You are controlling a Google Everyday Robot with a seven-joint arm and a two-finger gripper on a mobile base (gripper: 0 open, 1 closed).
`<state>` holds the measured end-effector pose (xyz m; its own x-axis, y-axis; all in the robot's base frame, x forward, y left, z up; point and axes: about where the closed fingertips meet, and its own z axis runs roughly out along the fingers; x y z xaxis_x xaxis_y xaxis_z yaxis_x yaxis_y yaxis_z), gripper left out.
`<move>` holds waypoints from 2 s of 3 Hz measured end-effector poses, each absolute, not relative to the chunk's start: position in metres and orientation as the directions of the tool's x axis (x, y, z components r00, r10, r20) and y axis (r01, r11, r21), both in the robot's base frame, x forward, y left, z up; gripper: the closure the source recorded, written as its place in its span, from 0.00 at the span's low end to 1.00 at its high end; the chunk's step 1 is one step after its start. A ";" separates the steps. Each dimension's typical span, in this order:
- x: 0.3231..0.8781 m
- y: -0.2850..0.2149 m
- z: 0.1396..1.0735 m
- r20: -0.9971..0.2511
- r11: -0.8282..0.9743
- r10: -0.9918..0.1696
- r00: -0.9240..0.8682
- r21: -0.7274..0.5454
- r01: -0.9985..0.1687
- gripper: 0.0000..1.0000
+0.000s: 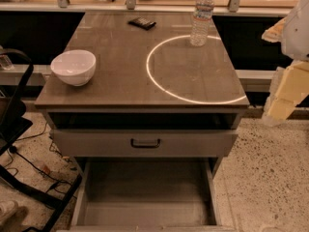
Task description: Place water bottle into white bowl
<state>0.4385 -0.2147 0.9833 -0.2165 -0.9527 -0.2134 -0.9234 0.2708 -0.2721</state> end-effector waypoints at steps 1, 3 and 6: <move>0.439 -0.214 0.984 -0.219 0.274 -0.951 -0.217 -0.276 -0.921 0.00; 0.493 -0.232 0.959 -0.544 0.543 -0.755 -0.366 -0.205 -0.814 0.00; 0.587 -0.215 0.982 -0.885 0.736 -0.405 -0.229 -0.167 -0.656 0.00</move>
Offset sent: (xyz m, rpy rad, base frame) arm 0.1231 -0.0221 0.0052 0.5285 -0.2714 -0.2578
